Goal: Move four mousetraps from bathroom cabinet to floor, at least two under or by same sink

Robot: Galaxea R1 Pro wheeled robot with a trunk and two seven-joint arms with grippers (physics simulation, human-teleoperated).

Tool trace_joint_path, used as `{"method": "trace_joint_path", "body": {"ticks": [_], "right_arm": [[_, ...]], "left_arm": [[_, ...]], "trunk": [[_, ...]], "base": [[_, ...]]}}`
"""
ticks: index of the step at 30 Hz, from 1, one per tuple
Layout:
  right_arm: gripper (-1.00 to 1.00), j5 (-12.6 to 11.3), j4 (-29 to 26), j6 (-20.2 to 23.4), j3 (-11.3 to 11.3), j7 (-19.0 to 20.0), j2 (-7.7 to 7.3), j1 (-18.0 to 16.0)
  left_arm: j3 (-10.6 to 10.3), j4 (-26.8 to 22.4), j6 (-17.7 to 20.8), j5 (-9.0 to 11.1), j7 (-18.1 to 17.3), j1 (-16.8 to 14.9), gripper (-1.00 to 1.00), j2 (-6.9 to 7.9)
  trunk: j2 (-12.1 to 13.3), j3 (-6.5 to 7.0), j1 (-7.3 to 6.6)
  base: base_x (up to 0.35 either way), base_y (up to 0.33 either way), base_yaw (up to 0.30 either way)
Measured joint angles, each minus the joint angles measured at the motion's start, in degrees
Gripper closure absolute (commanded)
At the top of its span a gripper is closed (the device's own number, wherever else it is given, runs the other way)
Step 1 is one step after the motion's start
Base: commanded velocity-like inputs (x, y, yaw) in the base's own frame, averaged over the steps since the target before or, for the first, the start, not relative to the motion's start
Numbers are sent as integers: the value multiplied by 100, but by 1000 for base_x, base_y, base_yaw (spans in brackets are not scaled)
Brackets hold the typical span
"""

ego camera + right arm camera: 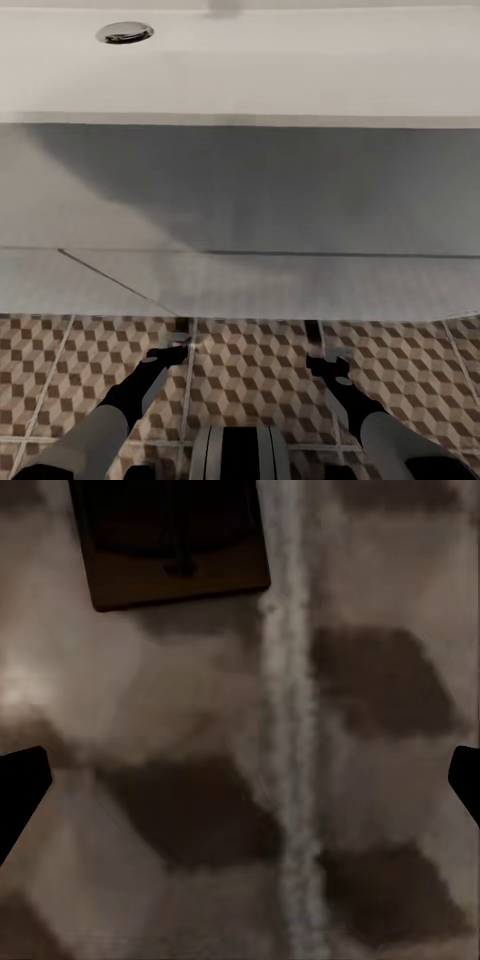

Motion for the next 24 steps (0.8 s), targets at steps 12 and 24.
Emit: {"method": "trace_joint_path", "body": {"ticks": [12, 24], "right_arm": [[-100, 0, 0, 0, 5, 0, 6, 2], [-100, 2, 0, 0, 8, 0, 3, 2]], "left_arm": [[-13, -9, 6, 2, 1, 0, -100, 2], [-25, -1, 8, 3, -10, 0, -100, 0]], "trunk": [[0, 0, 0], [0, 0, 0]], "base": [[-336, 0, 0], [-345, 0, 0]]}}
